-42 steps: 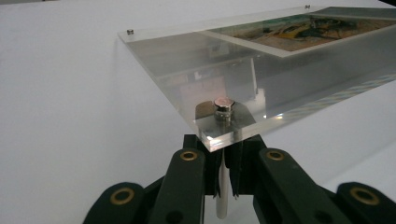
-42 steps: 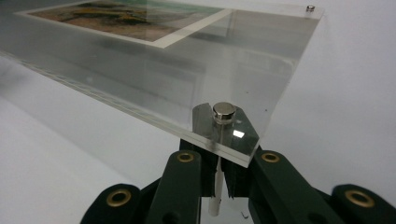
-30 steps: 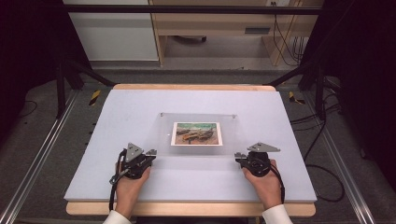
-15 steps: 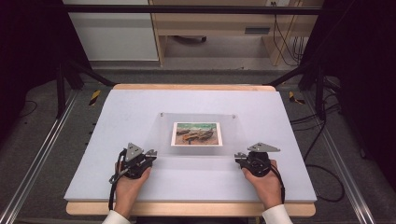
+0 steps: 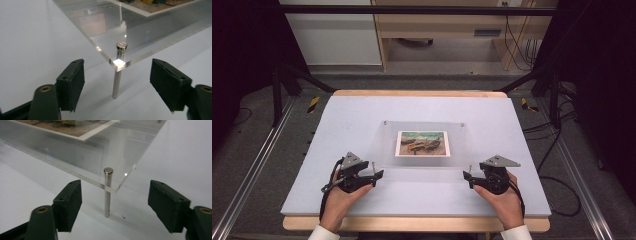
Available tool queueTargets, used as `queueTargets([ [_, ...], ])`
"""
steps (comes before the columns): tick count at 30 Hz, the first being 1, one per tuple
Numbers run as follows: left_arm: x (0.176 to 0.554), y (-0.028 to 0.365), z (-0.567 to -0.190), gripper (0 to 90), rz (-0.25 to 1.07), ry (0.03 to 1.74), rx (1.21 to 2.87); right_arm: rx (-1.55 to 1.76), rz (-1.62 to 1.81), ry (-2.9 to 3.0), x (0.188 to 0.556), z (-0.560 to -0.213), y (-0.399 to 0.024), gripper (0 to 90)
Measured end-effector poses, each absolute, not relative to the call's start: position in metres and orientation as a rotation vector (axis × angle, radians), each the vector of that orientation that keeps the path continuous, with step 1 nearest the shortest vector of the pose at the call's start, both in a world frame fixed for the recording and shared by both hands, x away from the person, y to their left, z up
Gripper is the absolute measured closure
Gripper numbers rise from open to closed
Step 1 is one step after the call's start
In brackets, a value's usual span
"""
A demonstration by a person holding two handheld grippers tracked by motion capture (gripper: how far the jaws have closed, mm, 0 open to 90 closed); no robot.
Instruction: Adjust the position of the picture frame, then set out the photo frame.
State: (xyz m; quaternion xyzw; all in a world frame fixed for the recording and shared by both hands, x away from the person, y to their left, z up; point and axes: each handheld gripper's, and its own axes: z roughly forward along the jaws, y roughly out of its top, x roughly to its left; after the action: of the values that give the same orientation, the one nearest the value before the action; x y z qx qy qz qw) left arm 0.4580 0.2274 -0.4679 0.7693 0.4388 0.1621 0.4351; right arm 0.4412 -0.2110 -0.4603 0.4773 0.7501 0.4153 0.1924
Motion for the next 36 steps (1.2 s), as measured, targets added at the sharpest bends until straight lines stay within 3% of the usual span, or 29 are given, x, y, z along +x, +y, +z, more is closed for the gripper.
queueTargets([
  [4,0.459,0.232,-0.463,17.6,0.393,1.084,1.883,1.338,1.204,2.101,0.441,-0.458,-0.212,14.5],
  [10,0.459,0.240,-0.456,8.9,0.388,1.067,1.842,1.296,1.252,2.052,0.439,-0.451,-0.212,12.5],
  [19,0.464,0.240,-0.441,9.0,0.374,1.034,1.844,1.279,1.258,2.034,0.443,-0.442,-0.209,12.9],
  [26,0.491,0.226,-0.441,11.2,0.327,1.032,1.899,1.367,1.239,2.069,0.475,-0.432,-0.210,19.5],
  [36,0.498,0.222,-0.452,11.9,0.242,1.083,1.850,1.448,1.297,2.164,0.490,-0.447,-0.206,16.7],
])
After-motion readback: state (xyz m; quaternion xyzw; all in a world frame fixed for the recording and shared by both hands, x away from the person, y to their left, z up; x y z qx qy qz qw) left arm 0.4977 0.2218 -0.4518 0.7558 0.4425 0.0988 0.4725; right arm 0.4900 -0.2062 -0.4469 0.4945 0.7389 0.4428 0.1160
